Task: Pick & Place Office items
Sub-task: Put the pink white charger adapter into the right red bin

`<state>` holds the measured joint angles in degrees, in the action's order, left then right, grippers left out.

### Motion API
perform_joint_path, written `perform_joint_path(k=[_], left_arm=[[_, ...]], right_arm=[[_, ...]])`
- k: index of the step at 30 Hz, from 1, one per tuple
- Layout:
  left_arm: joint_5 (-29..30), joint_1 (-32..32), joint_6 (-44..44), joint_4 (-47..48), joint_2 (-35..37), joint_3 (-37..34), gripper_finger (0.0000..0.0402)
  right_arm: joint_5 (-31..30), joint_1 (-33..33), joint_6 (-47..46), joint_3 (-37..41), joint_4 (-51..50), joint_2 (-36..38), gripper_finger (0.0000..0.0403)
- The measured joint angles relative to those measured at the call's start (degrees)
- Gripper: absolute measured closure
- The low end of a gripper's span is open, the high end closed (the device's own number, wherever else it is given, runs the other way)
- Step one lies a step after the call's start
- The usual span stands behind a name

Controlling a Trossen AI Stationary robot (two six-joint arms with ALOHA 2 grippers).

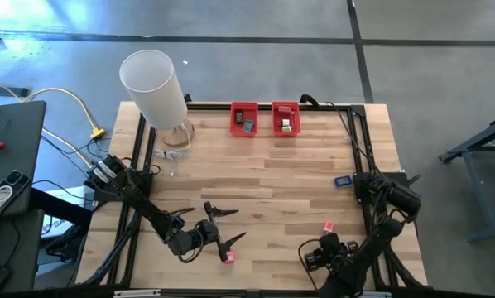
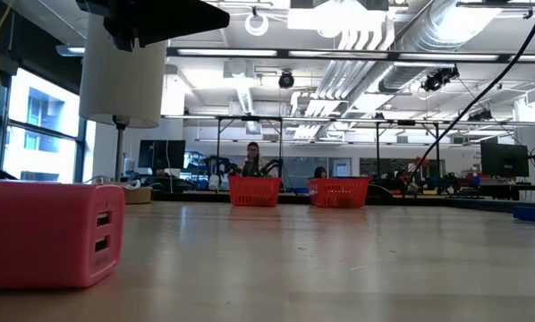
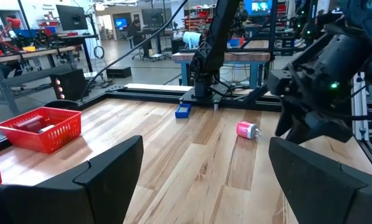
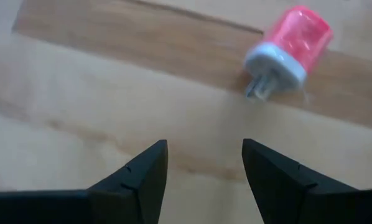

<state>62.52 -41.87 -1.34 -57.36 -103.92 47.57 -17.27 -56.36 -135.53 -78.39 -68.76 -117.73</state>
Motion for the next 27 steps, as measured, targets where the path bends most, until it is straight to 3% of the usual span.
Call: perform_joint_path(k=[18,23,27], left_arm=[[0.0,0.0,0.0,1.4,0.0,0.0,0.0062],[0.0,0.0,0.0,2.2,0.0,0.0,0.0062],[0.0,0.0,0.0,2.2,0.0,0.0,0.0062]], right_arm=[[-1.3,2.1,4.9,3.6,8.9,0.2,0.0208],[-1.2,2.2,-7.5,3.5,9.1,0.2,0.0208],[-0.8,2.2,-7.8,3.5,9.1,0.2,0.0208]])
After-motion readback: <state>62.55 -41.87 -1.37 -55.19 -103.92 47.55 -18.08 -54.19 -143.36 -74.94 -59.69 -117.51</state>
